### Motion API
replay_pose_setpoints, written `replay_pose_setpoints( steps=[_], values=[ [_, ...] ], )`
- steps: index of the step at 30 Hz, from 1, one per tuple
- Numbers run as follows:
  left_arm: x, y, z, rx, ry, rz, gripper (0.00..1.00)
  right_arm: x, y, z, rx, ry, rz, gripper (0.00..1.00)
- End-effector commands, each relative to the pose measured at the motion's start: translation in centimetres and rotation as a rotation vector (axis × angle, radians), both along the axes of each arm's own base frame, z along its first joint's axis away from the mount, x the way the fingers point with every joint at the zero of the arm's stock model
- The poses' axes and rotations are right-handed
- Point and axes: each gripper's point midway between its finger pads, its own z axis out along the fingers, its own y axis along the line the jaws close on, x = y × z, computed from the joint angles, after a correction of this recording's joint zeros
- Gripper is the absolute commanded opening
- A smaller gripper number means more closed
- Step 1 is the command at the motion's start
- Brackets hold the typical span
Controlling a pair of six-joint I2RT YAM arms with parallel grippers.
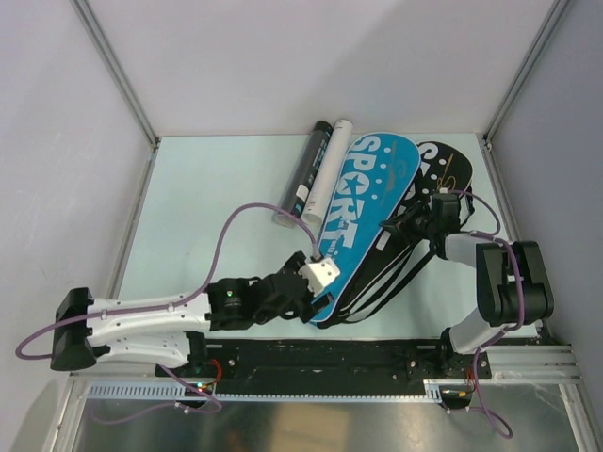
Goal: Pack up the badminton gear
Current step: Adjust the racket bag at the center of the board.
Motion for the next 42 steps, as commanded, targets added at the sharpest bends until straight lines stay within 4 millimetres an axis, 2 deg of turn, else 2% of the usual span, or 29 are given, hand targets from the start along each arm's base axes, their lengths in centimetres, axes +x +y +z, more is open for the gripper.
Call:
replay_pose_setpoints(
  steps=[1,5,12,15,20,24,29,32,37,42],
  values=[
    [-0.9,-1.2,-0.4,0.008,-0.076,-0.090,0.80,0.6,0.6,5.3,0.105,-0.076,-0.030,0.00],
    [-3.1,-2.2,-1.3,-0.030,-0.110,-0.247,0.83,0.2,0.2,8.2,0.151,-0.083,-0.099,0.00],
    [-5.6,-2.3,-1.2,-0.152,-0.131,-0.361,0.86,-0.1,-0.2,11.5,0.225,-0.104,-0.185,0.00],
    [-6.5,-2.0,-1.4,-0.189,-0.130,-0.378,0.88,0.4,-0.6,12.6,0.234,-0.126,-0.222,0.00],
    [-7.1,-2.2,-1.6,-0.252,-0.132,-0.376,0.90,1.1,-0.6,13.1,0.259,-0.125,-0.265,0.00],
    [-6.5,-2.6,-2.5,-0.246,-0.161,-0.328,0.91,1.5,-0.3,13.4,0.289,-0.127,-0.280,0.00],
    [-4.0,-2.5,-3.4,-0.163,-0.262,-0.221,0.89,1.4,0.2,13.5,0.304,-0.121,-0.274,0.00],
    [-3.0,-2.2,-3.7,-0.121,-0.309,-0.187,0.85,1.3,0.4,13.5,0.307,-0.116,-0.265,0.00],
    [-2.6,-1.5,-3.8,-0.136,-0.312,-0.142,0.77,1.0,0.4,13.8,0.304,-0.121,-0.260,0.00],
    [-2.1,-0.6,-4.8,-0.121,-0.311,-0.099,0.82,1.1,0.5,14.3,0.328,-0.126,-0.257,0.00]
  ],
)
